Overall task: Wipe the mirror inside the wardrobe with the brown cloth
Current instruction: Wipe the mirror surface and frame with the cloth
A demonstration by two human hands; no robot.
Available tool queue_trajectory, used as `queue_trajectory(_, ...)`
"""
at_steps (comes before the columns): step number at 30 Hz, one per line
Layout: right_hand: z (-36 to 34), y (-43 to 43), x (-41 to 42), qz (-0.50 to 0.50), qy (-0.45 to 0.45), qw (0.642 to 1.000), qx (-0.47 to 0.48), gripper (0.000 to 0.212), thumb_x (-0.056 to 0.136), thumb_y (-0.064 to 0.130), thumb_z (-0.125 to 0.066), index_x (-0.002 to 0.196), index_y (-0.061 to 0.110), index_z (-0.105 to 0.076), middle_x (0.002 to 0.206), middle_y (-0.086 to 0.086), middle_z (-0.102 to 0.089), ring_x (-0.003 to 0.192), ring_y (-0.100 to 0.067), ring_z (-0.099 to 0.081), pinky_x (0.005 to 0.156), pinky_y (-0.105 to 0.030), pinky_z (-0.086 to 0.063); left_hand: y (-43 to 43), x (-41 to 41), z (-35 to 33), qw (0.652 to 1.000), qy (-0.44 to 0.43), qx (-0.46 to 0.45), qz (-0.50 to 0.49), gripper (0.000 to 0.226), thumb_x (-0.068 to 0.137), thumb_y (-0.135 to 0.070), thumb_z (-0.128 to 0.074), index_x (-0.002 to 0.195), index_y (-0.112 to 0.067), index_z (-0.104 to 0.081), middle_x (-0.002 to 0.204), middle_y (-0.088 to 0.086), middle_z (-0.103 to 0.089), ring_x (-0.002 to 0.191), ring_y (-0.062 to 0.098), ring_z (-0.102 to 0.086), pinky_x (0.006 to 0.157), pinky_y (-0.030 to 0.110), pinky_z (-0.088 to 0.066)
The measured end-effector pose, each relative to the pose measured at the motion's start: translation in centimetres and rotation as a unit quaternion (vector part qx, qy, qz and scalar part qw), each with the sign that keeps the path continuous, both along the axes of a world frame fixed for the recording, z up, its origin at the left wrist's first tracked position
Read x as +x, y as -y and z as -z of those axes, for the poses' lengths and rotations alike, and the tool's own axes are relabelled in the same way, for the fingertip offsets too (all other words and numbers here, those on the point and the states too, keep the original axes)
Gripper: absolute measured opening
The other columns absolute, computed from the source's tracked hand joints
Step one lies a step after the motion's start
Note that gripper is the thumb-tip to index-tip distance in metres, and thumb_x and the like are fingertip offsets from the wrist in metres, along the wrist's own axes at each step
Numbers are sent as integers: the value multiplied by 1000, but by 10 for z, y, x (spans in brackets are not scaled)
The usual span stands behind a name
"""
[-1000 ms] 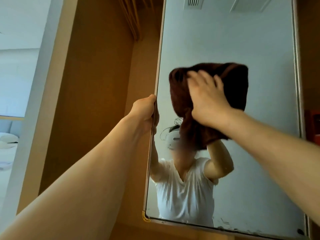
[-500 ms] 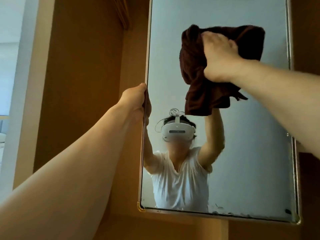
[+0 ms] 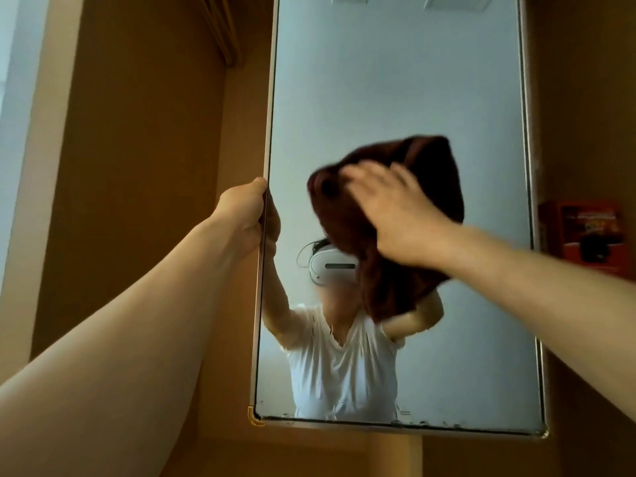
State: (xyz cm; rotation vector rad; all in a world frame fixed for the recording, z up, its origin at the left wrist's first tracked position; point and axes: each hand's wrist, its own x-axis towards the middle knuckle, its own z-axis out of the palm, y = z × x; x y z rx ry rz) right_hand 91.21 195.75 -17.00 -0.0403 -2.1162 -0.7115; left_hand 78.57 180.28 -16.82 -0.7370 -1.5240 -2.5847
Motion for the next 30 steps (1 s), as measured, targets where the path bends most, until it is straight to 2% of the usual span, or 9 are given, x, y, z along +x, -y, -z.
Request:
queue_trajectory(4, -62, 0, 0, 15, -87, 987, -138, 86, 80, 9, -63, 149, 9, -12, 158, -3, -5, 144, -23, -3, 117, -46, -4, 3, -1, 0, 1000, 0, 4, 8, 35, 99, -30, -48, 72, -8, -52, 43, 2, -47, 47, 19, -44, 67, 34, -38)
queue_trajectory(6, -64, 6, -2, 18, -106, 981, -162, 86, 80, 9, -63, 149, 7, -11, 158, -4, -5, 144, -25, -2, 116, -48, -4, 4, -1, 1, 1000, -12, -9, 4, 36, 99, -32, -47, 72, -8, -51, 39, 2, -46, 48, 21, -44, 68, 37, -40)
queue_trajectory(9, -25, 16, -7, 18, -101, 988, -119, 84, 79, 11, -61, 148, 8, -13, 158, -5, -2, 144, -25, -1, 116, -49, -3, 2, -2, 1, 1000, -15, -12, 3, 36, 100, -31, -45, 71, -9, -50, 39, 2, -46, 48, 21, -43, 73, 39, -39)
queue_trajectory(14, 61, 25, -7, -20, 33, 999, 11, 73, 88, 18, -52, 149, 17, -14, 159, -2, 5, 144, -24, 11, 115, -48, 8, -3, -7, -1, 1000, -4, 0, -13, 36, 100, -33, -45, 74, -10, -52, 49, 2, -53, 45, 16, -52, 53, 27, -46)
queue_trajectory(18, 43, 16, -5, -26, 65, 997, 43, 77, 83, 17, -58, 148, 21, -16, 158, 3, 3, 145, -19, 8, 116, -44, 6, -3, -6, -1, 999, 26, 36, 11, 29, 99, -31, -48, 79, -11, -55, 44, -4, -55, 40, 9, -55, 53, 22, -48)
queue_trajectory(20, 12, 13, -6, 2, 34, 999, 24, 80, 81, 12, -57, 149, 18, -15, 158, 3, 2, 145, -18, 5, 116, -44, 2, -3, -5, -1, 1000, 8, 13, -9, 33, 100, -31, -46, 75, -10, -55, 48, -2, -54, 43, 12, -54, 57, 26, -47)
queue_trajectory(25, -59, 21, -8, 19, -75, 990, -121, 83, 81, 10, -61, 148, 9, -12, 158, -3, -4, 144, -24, -2, 116, -47, -3, 4, -2, 1, 1000, -17, -16, -7, 36, 99, -31, -47, 73, -8, -54, 47, 3, -50, 53, 19, -48, 73, 37, -43)
queue_trajectory(28, -39, 32, -15, 21, -81, 990, -117, 84, 80, 10, -62, 148, 7, -13, 158, -5, -2, 144, -26, 0, 116, -49, -2, 8, -1, 2, 999, -20, -33, 8, 32, 99, -32, -46, 75, -12, -53, 61, 3, -47, 60, 18, -47, 72, 36, -42)
queue_trajectory(30, -6, 40, -21, 8, -51, 997, -65, 82, 80, 12, -60, 148, 9, -14, 158, -4, 0, 145, -26, 3, 116, -49, 0, 6, 0, 2, 999, -30, -30, 13, 31, 101, -30, -44, 77, -11, -51, 65, 5, -48, 57, 19, -46, 65, 34, -41)
